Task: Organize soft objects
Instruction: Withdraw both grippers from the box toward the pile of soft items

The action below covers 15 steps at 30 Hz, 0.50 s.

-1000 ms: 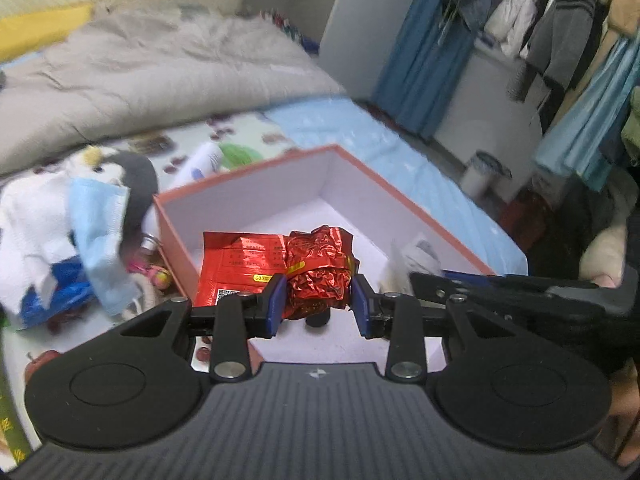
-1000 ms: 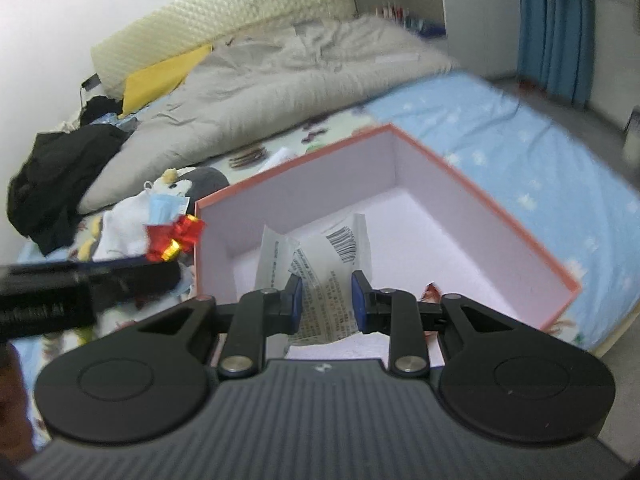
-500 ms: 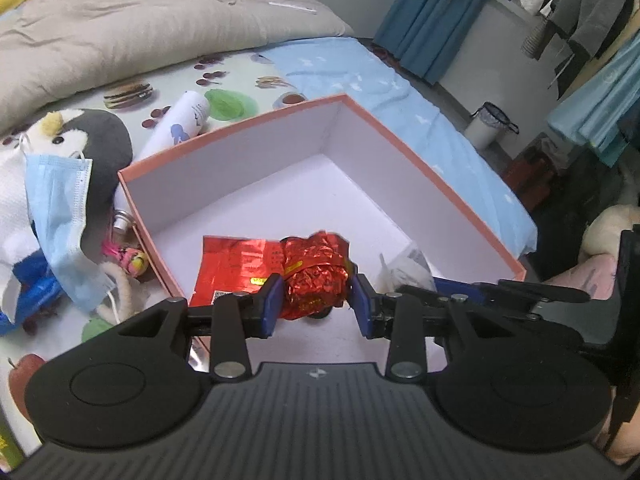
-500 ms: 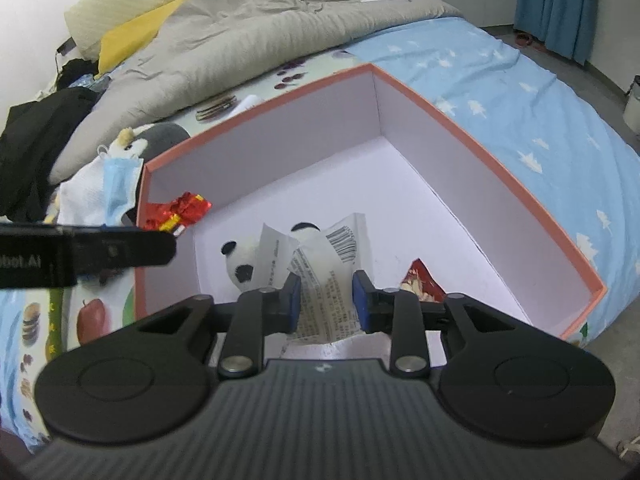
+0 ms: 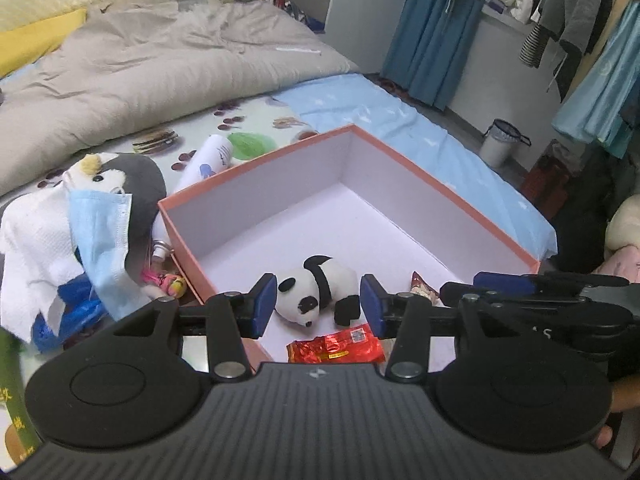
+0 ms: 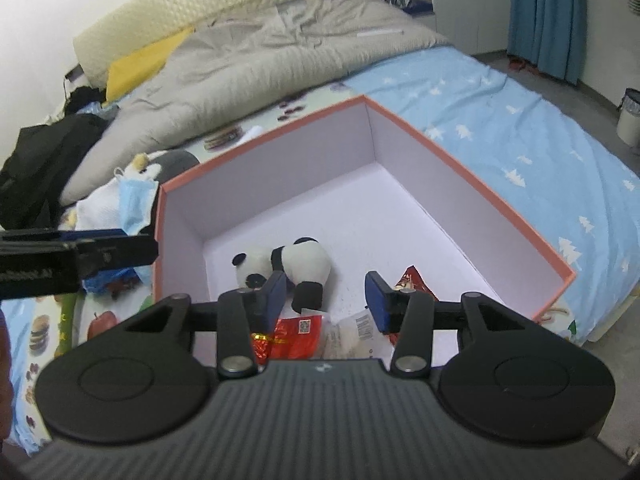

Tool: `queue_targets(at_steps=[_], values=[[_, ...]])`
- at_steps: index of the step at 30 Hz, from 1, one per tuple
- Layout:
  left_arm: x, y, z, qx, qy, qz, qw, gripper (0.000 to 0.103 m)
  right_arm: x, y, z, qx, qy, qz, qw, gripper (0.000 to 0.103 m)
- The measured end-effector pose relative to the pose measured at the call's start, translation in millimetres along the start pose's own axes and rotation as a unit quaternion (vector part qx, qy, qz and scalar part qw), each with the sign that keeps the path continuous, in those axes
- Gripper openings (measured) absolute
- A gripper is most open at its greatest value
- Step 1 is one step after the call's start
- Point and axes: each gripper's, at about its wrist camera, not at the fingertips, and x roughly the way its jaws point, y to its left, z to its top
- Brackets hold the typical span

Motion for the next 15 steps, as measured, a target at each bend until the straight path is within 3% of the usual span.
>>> queue_targets(at_steps=[15], values=[[-48, -10, -40, 0.014, -0.07, 0.012, 0.9973, 0.052, -43, 24, -28, -0.036, -0.063, 0.016, 0.997, 0.047]])
